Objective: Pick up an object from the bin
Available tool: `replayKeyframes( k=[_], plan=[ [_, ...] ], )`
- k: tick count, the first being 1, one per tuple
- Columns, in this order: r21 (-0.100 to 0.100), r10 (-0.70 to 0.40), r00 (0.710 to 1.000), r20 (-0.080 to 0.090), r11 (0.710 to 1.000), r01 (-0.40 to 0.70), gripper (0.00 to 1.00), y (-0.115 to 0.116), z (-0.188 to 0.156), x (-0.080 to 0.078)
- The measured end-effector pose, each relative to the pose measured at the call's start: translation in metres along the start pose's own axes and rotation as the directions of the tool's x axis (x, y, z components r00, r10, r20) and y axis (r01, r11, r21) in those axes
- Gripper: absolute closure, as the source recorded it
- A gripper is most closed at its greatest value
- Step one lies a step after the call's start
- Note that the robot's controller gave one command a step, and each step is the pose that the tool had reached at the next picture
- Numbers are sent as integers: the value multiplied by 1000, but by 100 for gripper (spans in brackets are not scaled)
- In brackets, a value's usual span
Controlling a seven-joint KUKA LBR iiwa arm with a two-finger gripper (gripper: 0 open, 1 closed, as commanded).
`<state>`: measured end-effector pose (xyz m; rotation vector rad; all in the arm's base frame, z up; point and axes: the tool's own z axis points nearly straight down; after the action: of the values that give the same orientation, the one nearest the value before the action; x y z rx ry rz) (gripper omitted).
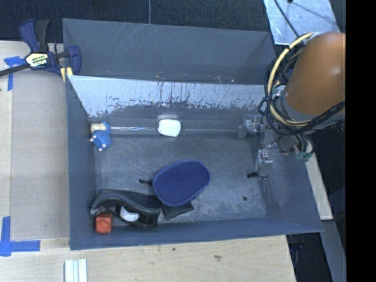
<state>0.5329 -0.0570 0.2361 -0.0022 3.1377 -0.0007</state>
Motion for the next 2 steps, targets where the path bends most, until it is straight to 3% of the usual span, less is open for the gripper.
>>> replayKeyframes(
  k=[1,2],
  plan=[
    [-3,-59,998,-5,998,59,0,61,35,14],
    [-2,-237,972,3,972,237,0,95,39,-15]
  ],
)
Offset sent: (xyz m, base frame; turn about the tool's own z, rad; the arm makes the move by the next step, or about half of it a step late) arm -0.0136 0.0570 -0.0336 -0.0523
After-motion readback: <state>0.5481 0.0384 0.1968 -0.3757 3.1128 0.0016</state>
